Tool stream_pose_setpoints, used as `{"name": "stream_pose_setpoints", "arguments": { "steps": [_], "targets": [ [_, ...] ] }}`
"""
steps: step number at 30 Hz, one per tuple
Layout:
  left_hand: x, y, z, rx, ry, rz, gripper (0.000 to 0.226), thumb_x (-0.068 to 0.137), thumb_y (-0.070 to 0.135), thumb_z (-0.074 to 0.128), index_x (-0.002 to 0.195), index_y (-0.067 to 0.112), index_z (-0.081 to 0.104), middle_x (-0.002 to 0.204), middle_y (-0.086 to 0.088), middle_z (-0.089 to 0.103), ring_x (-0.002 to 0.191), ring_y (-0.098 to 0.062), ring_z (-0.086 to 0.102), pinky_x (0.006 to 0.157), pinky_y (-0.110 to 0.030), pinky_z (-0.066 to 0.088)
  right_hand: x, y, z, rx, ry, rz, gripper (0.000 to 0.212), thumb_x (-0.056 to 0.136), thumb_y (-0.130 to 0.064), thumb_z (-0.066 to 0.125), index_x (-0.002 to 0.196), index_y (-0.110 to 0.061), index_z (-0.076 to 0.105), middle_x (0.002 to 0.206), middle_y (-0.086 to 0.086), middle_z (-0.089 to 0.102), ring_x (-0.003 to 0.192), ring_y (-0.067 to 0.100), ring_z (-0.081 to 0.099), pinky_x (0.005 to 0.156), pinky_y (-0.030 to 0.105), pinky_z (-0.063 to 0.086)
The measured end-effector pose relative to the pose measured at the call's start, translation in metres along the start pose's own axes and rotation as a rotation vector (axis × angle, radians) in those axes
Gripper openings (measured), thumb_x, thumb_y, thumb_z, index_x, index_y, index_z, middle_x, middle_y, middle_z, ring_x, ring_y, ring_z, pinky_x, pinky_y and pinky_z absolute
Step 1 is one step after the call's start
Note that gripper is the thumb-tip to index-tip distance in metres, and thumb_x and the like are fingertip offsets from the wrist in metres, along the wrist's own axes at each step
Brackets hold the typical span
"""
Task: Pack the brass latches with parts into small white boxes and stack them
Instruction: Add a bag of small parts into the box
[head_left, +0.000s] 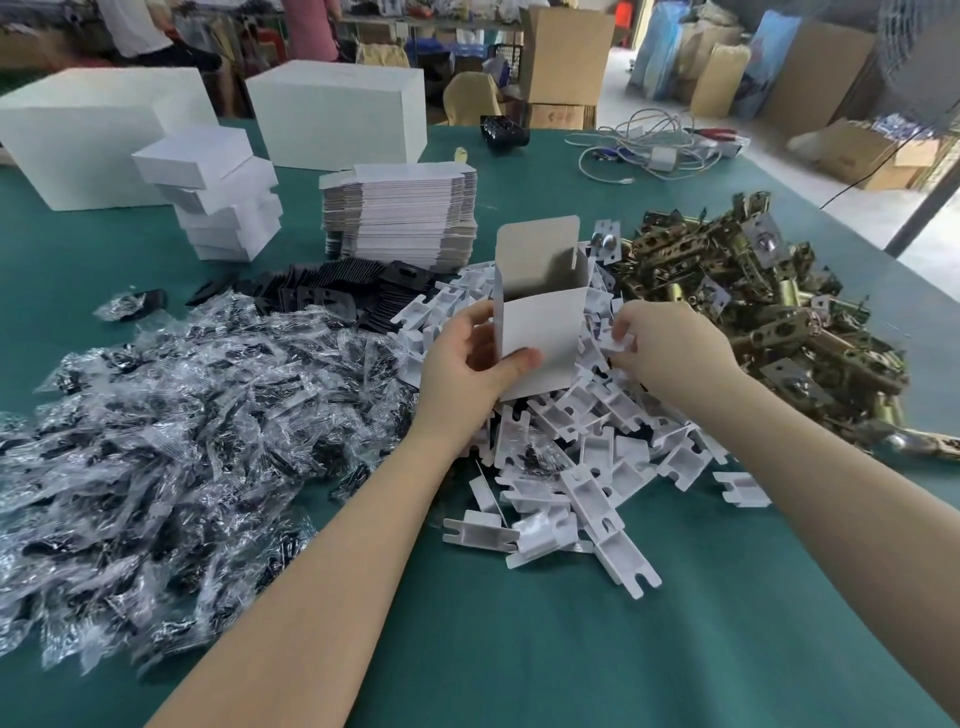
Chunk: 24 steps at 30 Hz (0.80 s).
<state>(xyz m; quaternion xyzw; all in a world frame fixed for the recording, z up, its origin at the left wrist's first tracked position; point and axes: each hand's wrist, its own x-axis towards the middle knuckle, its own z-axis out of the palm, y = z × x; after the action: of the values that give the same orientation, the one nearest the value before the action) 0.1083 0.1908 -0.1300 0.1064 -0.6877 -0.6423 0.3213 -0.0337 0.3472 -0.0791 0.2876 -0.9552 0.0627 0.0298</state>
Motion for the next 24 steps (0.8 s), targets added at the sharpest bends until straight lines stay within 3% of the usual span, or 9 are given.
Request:
{"name": "stream_pose_setpoints", "arguments": {
  "steps": [5,10,13,15,17,19,21,24],
  "targets": [
    [0.000,0.000,0.001,-0.014,-0.011,-0.013,0.049,0.079,0.015,0.082,0.111,0.043,0.057,0.104,0.022,0.073,0.102,-0.002,0.068,0.079,-0.016,0.054,0.001,0.005,0.001,0.015,0.009,-0.074,0.036,0.090,-0.041,0.065,0.122,-0.027,0.059,0.122,0.003,0.058,0.092,0.022,0.057,0.070,0.035,0.051],
    [0.000,0.000,0.001,-0.031,-0.010,-0.017,0.050,0.080,0.010,0.082,0.111,0.041,0.058,0.104,0.018,0.072,0.101,-0.002,0.068,0.078,-0.015,0.054,0.004,0.003,0.001,0.032,-0.018,-0.041,0.028,0.092,-0.038,0.062,0.117,-0.026,0.061,0.099,-0.001,0.067,0.073,0.018,0.062,0.064,0.033,0.055],
    [0.000,0.000,0.001,-0.037,-0.010,-0.019,0.049,0.080,0.010,0.081,0.112,0.039,0.058,0.106,0.013,0.072,0.100,-0.003,0.069,0.078,-0.017,0.054,0.007,0.001,-0.001,0.059,-0.037,-0.058,0.032,0.093,-0.028,0.059,0.124,-0.023,0.061,0.114,0.003,0.066,0.084,0.021,0.064,0.071,0.035,0.055],
    [0.000,0.000,0.001,-0.044,-0.010,-0.025,0.049,0.080,0.010,0.081,0.112,0.039,0.058,0.105,0.013,0.073,0.099,-0.004,0.069,0.078,-0.018,0.055,0.009,0.001,-0.004,-0.062,-0.039,-0.095,0.028,0.096,-0.020,0.049,0.120,-0.021,0.062,0.113,0.005,0.066,0.086,0.024,0.057,0.068,0.035,0.048],
    [0.000,-0.001,0.001,-0.051,-0.011,-0.030,0.049,0.080,0.010,0.082,0.111,0.040,0.058,0.103,0.016,0.073,0.099,-0.003,0.069,0.076,-0.018,0.055,0.008,0.003,-0.007,-0.266,0.005,-0.163,0.023,0.096,-0.019,0.043,0.107,-0.018,0.063,0.097,0.005,0.062,0.083,0.024,0.051,0.066,0.034,0.041],
    [-0.001,-0.001,0.001,-0.052,-0.013,-0.036,0.049,0.080,0.011,0.082,0.112,0.040,0.058,0.103,0.016,0.073,0.099,-0.003,0.069,0.076,-0.018,0.055,0.010,0.004,-0.010,-0.425,0.000,-0.265,0.017,0.094,-0.016,0.049,0.100,-0.012,0.065,0.086,0.003,0.051,0.086,0.025,0.051,0.070,0.036,0.044],
    [-0.001,-0.001,0.001,-0.051,-0.016,-0.041,0.049,0.081,0.011,0.081,0.112,0.040,0.058,0.102,0.019,0.073,0.098,-0.003,0.070,0.075,-0.017,0.055,0.013,0.003,-0.014,-0.509,-0.062,-0.308,0.020,0.093,-0.005,0.051,0.105,-0.010,0.066,0.088,0.004,0.054,0.087,0.025,0.056,0.074,0.038,0.053],
    [-0.001,-0.001,0.001,-0.048,-0.016,-0.036,0.049,0.081,0.008,0.081,0.112,0.038,0.058,0.099,0.019,0.074,0.096,-0.003,0.070,0.075,-0.017,0.055,0.011,0.001,-0.018,-0.528,-0.108,-0.293,0.038,0.092,0.003,0.044,0.119,-0.018,0.058,0.090,0.002,0.062,0.080,0.025,0.064,0.060,0.036,0.053]
  ]
}}
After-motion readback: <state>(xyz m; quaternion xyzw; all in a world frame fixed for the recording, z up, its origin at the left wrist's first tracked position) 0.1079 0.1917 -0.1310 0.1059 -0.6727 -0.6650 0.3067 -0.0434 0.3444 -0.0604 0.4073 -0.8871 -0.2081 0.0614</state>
